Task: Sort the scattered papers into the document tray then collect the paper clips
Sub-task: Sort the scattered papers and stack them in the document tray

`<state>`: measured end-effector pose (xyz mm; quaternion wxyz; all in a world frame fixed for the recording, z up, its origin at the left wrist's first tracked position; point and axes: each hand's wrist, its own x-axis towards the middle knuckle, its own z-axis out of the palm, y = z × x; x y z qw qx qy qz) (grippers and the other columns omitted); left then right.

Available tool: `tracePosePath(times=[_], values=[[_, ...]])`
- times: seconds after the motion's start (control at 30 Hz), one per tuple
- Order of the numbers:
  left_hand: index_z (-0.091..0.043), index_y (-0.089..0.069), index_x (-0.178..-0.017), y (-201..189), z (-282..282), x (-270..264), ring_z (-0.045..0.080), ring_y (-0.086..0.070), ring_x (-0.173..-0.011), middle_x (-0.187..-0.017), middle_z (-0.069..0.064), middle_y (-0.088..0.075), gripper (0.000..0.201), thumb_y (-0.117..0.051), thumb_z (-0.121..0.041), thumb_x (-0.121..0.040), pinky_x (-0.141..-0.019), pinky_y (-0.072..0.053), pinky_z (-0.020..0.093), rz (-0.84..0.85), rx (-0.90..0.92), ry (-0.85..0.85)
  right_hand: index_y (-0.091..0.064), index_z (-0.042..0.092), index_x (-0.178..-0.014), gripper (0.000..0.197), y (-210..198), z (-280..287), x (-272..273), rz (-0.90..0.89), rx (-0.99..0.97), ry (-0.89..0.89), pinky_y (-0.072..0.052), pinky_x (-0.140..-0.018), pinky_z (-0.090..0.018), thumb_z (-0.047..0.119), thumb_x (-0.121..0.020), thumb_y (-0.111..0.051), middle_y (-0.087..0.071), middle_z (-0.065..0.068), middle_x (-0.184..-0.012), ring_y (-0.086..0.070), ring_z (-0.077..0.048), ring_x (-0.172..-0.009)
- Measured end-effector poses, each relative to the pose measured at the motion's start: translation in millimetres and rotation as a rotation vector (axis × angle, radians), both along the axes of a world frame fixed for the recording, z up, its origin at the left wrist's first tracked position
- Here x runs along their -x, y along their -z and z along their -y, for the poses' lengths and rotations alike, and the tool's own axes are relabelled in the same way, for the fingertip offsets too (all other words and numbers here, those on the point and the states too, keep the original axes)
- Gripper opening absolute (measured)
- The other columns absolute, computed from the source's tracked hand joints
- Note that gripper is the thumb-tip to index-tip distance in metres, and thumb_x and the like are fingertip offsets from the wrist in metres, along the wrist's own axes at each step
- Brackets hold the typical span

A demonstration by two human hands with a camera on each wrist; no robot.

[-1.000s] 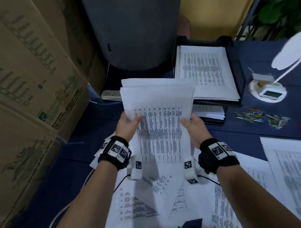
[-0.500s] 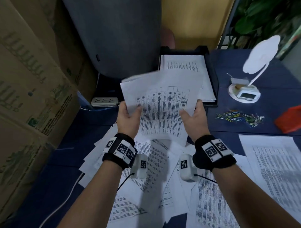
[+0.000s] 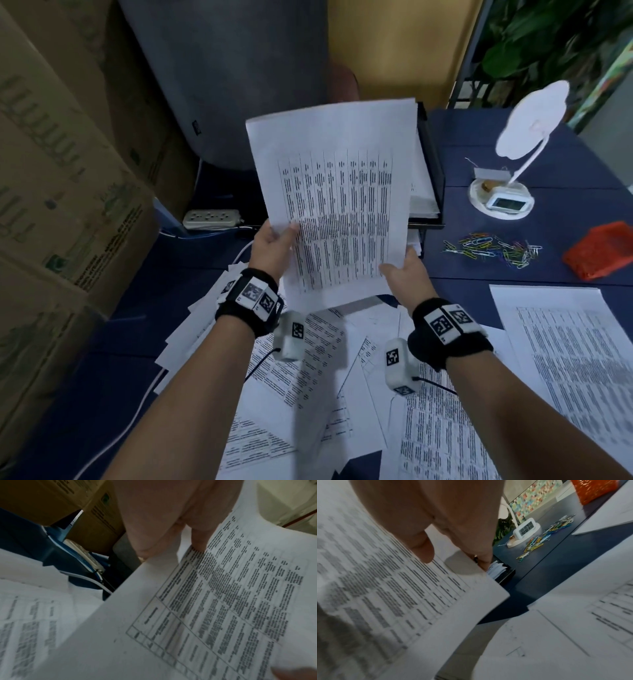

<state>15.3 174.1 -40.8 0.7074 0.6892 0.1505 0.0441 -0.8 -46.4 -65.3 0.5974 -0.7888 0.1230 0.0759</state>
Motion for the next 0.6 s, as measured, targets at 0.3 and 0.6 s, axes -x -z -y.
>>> tracePosePath(times=[0.3,0.6], values=[[-0.019,-0.045,-0.110,-21,27,-41,0.020,-0.064,-0.090,-0.098,0.002,-0.063,0.031,-0.065,-0.022,-0.087,-0.086,-0.055,0.041,-0.064,-0.221,0.150,-0.045,0.009,-0.125,0.029,-12,28,-12,-0.011,-0.111,0.101,-0.051,-0.068,-0.026,0.006,-0.097,-0.045,-0.057,-0.003,-0.112,-0.057,-0.016,-0.089],[-0.023,-0.020,-0.141,-20,61,-57,0.020,-0.058,-0.075,-0.092,0.003,-0.057,0.065,-0.043,0.004,-0.088,-0.064,-0.051,0.031,-0.049,-0.499,0.168,-0.042,0.014,-0.112,0.021,-45,46,-58,0.055,-0.093,0.172,-0.050,-0.046,-0.026,0.000,-0.096,-0.042,-0.054,-0.001,-0.104,-0.053,-0.009,-0.073]])
